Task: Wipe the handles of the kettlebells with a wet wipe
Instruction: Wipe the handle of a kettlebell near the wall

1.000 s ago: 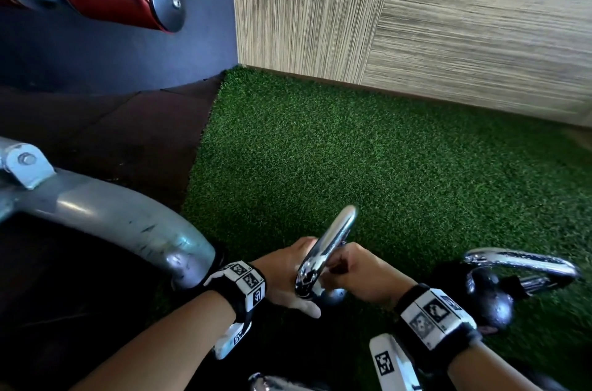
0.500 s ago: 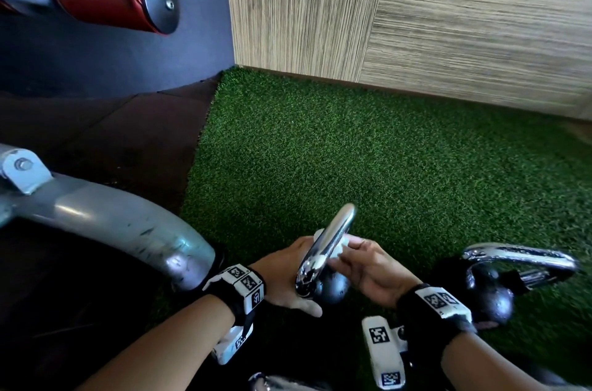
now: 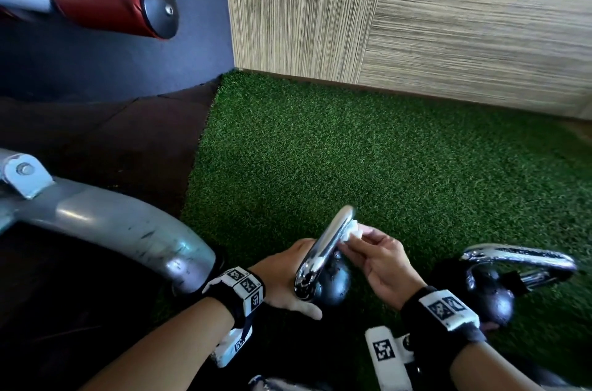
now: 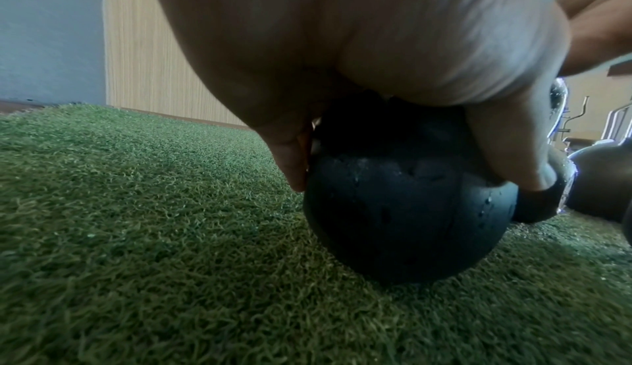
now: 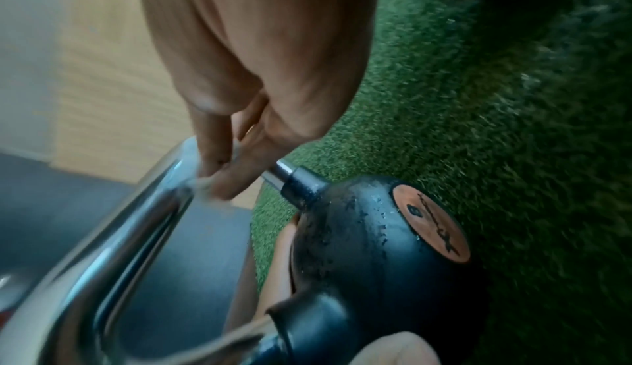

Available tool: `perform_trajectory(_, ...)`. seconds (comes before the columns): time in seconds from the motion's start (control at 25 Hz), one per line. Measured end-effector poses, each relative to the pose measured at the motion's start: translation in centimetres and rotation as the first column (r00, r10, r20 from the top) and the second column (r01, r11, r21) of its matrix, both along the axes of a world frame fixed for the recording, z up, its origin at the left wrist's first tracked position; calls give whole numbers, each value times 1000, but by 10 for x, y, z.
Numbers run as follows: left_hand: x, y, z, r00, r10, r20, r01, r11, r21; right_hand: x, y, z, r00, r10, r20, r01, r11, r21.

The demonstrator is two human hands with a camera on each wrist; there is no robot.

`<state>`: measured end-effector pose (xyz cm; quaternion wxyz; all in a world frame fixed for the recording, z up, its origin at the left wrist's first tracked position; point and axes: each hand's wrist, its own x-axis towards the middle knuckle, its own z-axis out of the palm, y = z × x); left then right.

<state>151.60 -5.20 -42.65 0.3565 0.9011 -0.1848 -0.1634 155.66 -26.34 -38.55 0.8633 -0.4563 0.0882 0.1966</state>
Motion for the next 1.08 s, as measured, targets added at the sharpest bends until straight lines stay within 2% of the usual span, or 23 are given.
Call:
perform_trajectory(0.08,0,0,1,1000,2,7,-2,1000,-3,1,5,4,981,-114,157,152,956,-252)
perform_trajectory(0.12,0,-1,2,1000,3,5,-3,1000,-11,2,7,5,957,-124,262,235,862,-450)
perform_trajectory(0.16,0,-1,2,1000,5,4,-5,1000,-14,4,10,6,930,-106,353,316,720,-618)
perform_trajectory(0.2,0,-1,2,1000,8,-3,-8,1000,-12,6,13,7,913,-106,395,378,590,-714)
perform_trajectory(0.24,0,0,0,1000,10,-10,-10,1000,-11,6,16,6,906,-135,401,409,517,-752)
perform_trajectory(0.28,1,-1,0,1000,14,-15,-14,1000,-7,6,20,6,905,-175,387,422,484,-767)
perform_trajectory(0.36,3,-2,0,1000,19,-20,-18,1000,15,7,24,5,920,-238,311,390,506,-769)
perform_trajectory(0.48,1,-5,6,1000,17,-22,-17,1000,25,8,23,10,953,-158,260,304,511,-804)
perform_trajectory(0.56,-2,-6,7,1000,17,-13,-17,999,28,9,27,16,954,-150,260,300,520,-800)
perform_trajectory(0.68,-2,-8,8,999,41,-30,-40,999,32,7,33,13,958,-133,253,285,489,-824)
perform_trajectory(0.88,-4,-12,18,999,51,13,-53,983,178,8,31,6,989,-27,142,134,542,-829)
perform_trajectory(0.96,-8,-10,20,1000,30,3,-30,983,183,7,24,8,997,6,78,60,579,-813)
perform_trajectory(1.0,-8,-7,22,1000,3,-19,0,982,189,7,18,9,996,11,85,64,569,-820)
perform_trajectory(1.08,-7,1,32,999,-21,-26,28,953,302,8,4,15,964,75,256,194,460,-867)
